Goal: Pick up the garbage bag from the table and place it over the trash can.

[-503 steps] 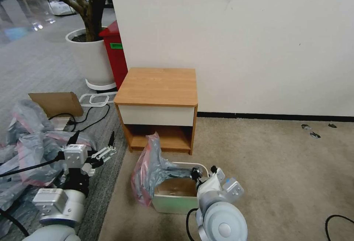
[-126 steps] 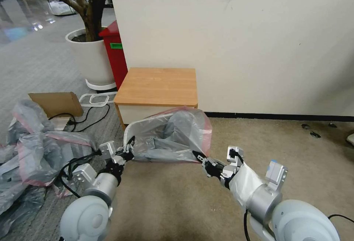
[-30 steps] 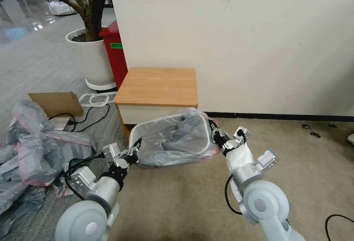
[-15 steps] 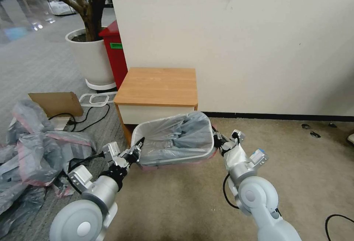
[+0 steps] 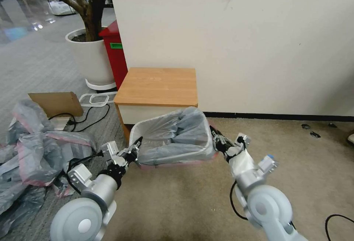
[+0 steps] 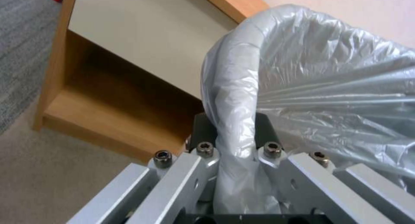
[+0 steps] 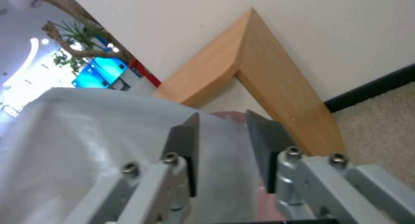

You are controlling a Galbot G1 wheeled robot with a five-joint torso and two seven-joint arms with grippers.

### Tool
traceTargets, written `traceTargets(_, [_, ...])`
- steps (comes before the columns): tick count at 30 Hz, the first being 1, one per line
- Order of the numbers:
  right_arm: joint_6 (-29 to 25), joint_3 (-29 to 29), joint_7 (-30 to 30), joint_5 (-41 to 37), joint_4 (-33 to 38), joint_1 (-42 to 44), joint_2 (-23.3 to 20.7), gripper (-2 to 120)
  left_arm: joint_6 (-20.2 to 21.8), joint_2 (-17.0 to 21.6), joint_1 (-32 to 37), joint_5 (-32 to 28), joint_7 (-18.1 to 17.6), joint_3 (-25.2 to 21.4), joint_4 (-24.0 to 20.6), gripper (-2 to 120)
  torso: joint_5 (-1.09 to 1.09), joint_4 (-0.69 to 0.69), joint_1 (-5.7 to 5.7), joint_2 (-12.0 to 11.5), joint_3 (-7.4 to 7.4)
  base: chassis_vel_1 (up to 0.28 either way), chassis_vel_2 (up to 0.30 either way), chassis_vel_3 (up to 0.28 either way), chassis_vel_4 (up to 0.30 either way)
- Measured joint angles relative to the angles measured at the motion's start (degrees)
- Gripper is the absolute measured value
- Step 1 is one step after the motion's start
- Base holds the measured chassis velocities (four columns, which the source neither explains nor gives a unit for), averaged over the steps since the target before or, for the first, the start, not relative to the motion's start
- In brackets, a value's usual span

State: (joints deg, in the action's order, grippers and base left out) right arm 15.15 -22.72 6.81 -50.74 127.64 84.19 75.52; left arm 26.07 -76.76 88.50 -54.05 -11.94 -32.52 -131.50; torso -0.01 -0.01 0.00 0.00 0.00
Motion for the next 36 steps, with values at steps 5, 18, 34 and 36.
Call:
traceTargets(5, [-0.1,-0.1,0.3,-0.1,3.1,0.3,-1.2,51,-0.2,0.3,-0.1,2.4,-0.2,0.0,0.7,5,0.01,0.00,0.00,0.0,0.00,0.000,0.000,0.000,0.000])
traceTargets(18, [0.7,1.0,-2.0,-2.7,13.5,-4.5,-8.8,95,-1.1,1.4,0.9,16.1,0.6,3.0,1.2,5,0.01,0.00,0.00,0.0,0.00,0.000,0.000,0.000,0.000])
traceTargets(34, [10.1,13.6,-14.6,17.1,8.1,-18.3,-30.3,63,-4.6,2.0,2.2,34.8,4.4,7.4,-2.0,5,0.01,0.01,0.00,0.0,0.01,0.000,0.000,0.000,0.000])
traceTargets(36, [11.1,14.8,-15.3,19.2,9.1,-18.9,-33.0,52,-5.5,2.2,2.2,37.6,5.2,7.9,-2.1,5,0.01,0.00,0.00,0.0,0.01,0.000,0.000,0.000,0.000])
